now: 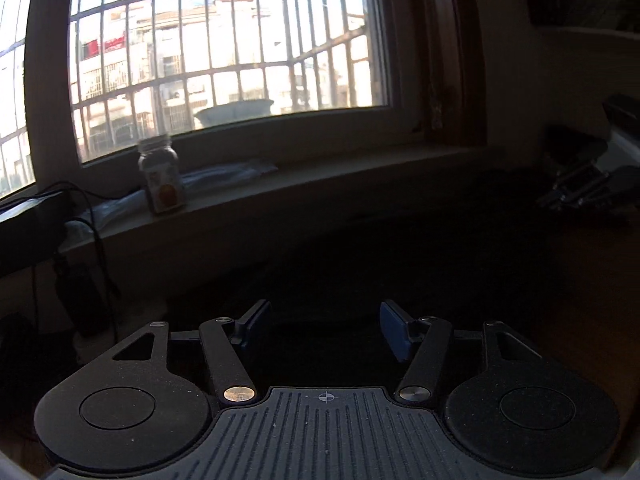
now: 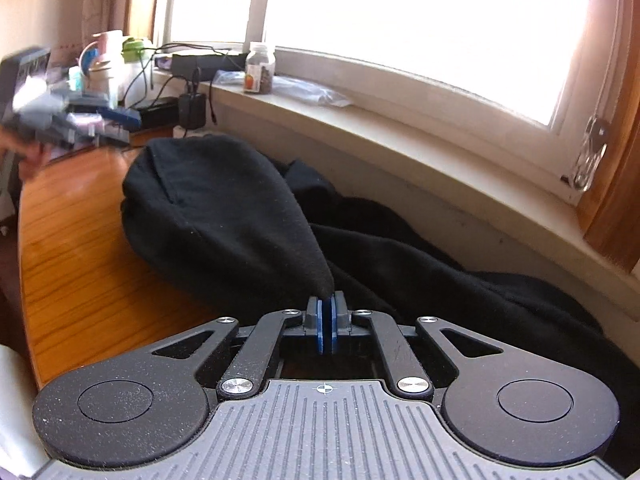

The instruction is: Fold clothes

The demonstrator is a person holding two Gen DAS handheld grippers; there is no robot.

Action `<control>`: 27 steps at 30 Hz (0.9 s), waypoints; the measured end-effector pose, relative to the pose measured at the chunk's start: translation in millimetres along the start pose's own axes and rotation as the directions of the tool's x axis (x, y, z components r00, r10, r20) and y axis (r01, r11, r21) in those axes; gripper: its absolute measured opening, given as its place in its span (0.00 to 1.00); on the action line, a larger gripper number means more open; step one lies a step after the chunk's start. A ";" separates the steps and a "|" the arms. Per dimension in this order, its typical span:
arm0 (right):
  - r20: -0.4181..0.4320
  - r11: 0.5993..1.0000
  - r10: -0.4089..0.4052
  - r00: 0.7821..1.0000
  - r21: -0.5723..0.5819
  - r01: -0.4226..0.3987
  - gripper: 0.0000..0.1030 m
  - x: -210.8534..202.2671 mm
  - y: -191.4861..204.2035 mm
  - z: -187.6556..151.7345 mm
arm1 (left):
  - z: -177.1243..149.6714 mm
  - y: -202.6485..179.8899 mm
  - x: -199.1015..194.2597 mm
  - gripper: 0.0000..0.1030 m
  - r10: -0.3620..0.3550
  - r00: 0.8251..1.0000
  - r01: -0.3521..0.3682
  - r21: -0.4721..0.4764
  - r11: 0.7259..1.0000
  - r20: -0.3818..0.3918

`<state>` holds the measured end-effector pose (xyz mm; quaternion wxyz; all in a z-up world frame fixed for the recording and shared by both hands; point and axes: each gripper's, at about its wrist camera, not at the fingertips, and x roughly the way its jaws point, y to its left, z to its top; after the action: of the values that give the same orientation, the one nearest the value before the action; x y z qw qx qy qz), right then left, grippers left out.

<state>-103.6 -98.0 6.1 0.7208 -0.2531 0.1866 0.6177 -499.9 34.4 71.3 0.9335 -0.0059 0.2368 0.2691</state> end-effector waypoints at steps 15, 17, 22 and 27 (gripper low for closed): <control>-0.002 1.000 -0.019 1.000 0.015 0.019 0.05 8.6 0.6 -3.3 | 6.0 -35.0 56.3 0.13 -0.019 0.997 0.028 0.126 0.992 -0.072; 0.000 1.000 -0.010 1.000 0.017 0.010 0.05 4.6 0.6 -2.9 | 10.9 -32.9 48.2 0.04 -0.003 0.998 0.009 0.110 0.994 -0.055; 0.036 0.999 0.023 0.999 0.023 -0.024 0.05 -26.9 3.0 11.8 | 41.4 -25.0 -12.9 0.03 0.029 0.996 -0.037 0.087 0.995 0.089; 0.081 0.997 0.076 0.994 -0.028 -0.074 0.05 -61.7 25.6 35.6 | 71.5 -17.0 -58.5 0.04 0.036 0.992 -0.047 0.093 0.995 0.124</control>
<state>-140.6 -123.1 67.2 0.7011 -0.2294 0.1585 0.6563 -503.5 0.6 158.8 0.9397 0.0602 0.1920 0.2766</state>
